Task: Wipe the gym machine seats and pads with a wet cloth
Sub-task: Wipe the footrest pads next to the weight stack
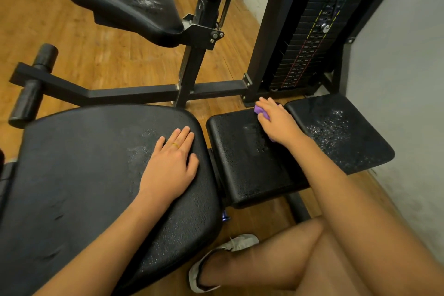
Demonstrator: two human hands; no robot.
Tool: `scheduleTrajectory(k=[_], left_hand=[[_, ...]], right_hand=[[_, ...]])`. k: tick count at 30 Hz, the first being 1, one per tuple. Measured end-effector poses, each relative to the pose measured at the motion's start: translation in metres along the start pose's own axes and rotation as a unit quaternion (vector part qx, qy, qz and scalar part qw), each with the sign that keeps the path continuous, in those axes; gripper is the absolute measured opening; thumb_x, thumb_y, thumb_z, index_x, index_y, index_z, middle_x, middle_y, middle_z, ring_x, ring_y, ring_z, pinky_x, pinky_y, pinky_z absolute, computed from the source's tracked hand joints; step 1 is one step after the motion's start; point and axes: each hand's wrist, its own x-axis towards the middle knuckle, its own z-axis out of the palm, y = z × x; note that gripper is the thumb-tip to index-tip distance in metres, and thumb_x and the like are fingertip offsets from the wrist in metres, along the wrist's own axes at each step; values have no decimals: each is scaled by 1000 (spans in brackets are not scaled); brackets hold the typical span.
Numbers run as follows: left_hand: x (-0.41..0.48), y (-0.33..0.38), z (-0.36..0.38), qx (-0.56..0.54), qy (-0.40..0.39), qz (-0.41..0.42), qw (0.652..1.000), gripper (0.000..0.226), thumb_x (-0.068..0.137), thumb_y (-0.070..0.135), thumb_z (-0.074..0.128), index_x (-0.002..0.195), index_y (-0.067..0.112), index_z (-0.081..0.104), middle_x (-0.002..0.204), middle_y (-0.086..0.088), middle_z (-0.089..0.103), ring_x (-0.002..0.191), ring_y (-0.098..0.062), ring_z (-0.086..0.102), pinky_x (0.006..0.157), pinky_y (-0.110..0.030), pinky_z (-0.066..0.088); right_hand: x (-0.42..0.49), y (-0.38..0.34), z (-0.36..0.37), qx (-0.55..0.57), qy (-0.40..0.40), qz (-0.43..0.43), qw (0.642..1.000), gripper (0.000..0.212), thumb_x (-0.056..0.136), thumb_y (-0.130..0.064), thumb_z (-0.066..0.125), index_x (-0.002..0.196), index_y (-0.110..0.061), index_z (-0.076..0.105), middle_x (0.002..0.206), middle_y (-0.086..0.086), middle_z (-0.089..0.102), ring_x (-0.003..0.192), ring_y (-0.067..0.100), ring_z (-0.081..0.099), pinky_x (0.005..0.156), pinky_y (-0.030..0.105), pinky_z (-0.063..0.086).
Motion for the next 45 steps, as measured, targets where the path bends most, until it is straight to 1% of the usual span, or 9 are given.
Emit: scheduleTrajectory(k=[3, 8, 12, 16, 19, 24, 28, 34, 45], left_hand=[[-1, -1, -5, 7, 1, 6, 1000, 65, 97, 42, 21, 155, 16, 31, 163, -1, 25, 151, -17, 19, 123, -42, 14], [-1, -2, -8, 11, 6, 9, 1000, 64, 97, 42, 21, 155, 16, 31, 163, -1, 24, 151, -17, 18, 122, -43, 14], [1, -5, -3, 4, 10, 2, 1000, 64, 97, 42, 24, 154, 17, 33, 163, 0, 25, 151, -16, 19, 123, -44, 15], [3, -1, 2, -4, 2, 2, 1000, 64, 96, 42, 25, 155, 17, 32, 163, 0, 24, 152, -16, 17, 123, -44, 14], [4, -1, 1, -5, 0, 2, 1000, 64, 96, 42, 24, 155, 18, 32, 163, 1, 24, 152, -16, 17, 123, -44, 14], [4, -3, -2, 7, -9, 10, 1000, 65, 97, 44, 20, 157, 18, 25, 165, 1, 18, 152, -15, 11, 124, -42, 9], [-4, -1, -1, -4, 2, 10, 1000, 65, 98, 44, 20, 157, 17, 26, 164, 0, 19, 152, -15, 13, 123, -42, 10], [0, -6, -1, 9, 8, 10, 1000, 65, 98, 44, 21, 156, 17, 27, 164, 0, 20, 152, -16, 15, 123, -44, 13], [6, -2, 1, -2, -4, 6, 1000, 66, 96, 44, 21, 156, 17, 28, 164, 0, 21, 152, -16, 14, 123, -45, 12]], right_hand=[[-3, -3, -3, 1, 6, -5, 1000, 48, 105, -20, 40, 152, -17, 35, 162, -2, 23, 151, 17, 11, 119, 29, 5], [-97, 9, -5, 9, 0, -49, 999, 51, 103, -21, 48, 152, -20, 34, 160, -8, 24, 149, 9, 13, 121, 25, 8], [-142, 18, 1, 7, -7, -67, 998, 50, 102, -24, 50, 150, -20, 38, 157, -13, 28, 148, 4, 16, 122, 28, 14], [-93, 13, 2, -12, -8, -53, 998, 51, 103, -23, 46, 152, -19, 33, 158, -10, 23, 149, 9, 13, 121, 26, 8], [-28, 5, 2, -30, -12, -36, 999, 52, 104, -23, 42, 154, -16, 29, 163, 0, 19, 151, 17, 9, 120, 29, 3], [6, -8, -6, -38, -28, -19, 999, 47, 105, -24, 38, 151, -16, 34, 161, 2, 25, 151, 21, 10, 122, 37, 8], [-59, 3, -5, -29, -28, -44, 998, 55, 104, -25, 44, 155, -20, 26, 163, -4, 17, 151, 13, 8, 122, 30, 7], [-137, 5, -3, 11, -39, -61, 997, 54, 102, -27, 49, 152, -26, 30, 157, -18, 19, 148, -1, 8, 112, 5, -1], [9, -9, 1, 8, -20, 3, 1000, 48, 105, -25, 39, 152, -19, 35, 162, -3, 22, 151, 16, 8, 121, 33, 2]])
